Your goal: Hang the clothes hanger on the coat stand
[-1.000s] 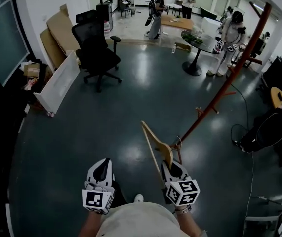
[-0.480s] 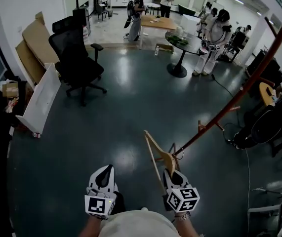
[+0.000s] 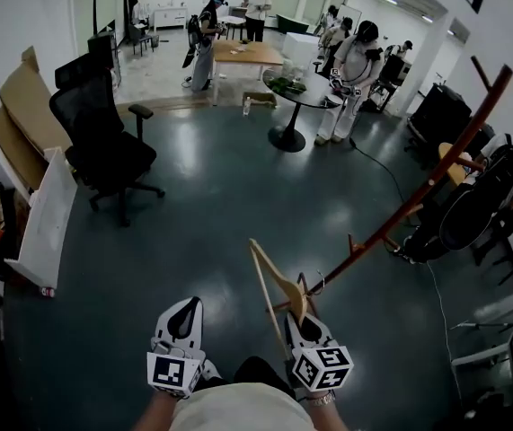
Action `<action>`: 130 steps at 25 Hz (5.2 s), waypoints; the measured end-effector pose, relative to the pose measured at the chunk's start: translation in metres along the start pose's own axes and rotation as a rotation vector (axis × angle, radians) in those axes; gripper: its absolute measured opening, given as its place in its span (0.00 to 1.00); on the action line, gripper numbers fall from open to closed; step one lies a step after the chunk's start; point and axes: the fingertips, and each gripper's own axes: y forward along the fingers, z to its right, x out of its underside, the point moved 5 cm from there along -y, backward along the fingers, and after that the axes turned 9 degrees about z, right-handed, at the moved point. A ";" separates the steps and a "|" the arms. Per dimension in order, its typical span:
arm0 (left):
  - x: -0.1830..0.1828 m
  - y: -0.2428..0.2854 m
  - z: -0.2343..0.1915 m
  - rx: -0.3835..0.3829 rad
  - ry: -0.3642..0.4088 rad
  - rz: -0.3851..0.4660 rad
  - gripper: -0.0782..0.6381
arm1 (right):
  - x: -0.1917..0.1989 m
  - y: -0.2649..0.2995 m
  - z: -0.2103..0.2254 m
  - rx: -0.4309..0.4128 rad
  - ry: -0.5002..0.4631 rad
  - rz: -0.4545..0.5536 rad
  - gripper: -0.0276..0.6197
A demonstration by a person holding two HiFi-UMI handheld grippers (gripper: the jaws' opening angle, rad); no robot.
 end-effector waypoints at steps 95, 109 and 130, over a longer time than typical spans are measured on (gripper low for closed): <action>0.051 0.641 -0.007 1.209 -0.190 0.062 0.13 | -0.535 0.106 0.320 1.027 0.059 0.374 0.15; 0.065 0.631 -0.008 1.267 -0.171 0.024 0.13 | -0.527 0.103 0.294 1.051 -0.085 0.445 0.17; 0.061 0.554 0.035 1.473 -0.217 0.027 0.13 | -0.450 0.015 0.108 1.426 -0.636 0.740 0.22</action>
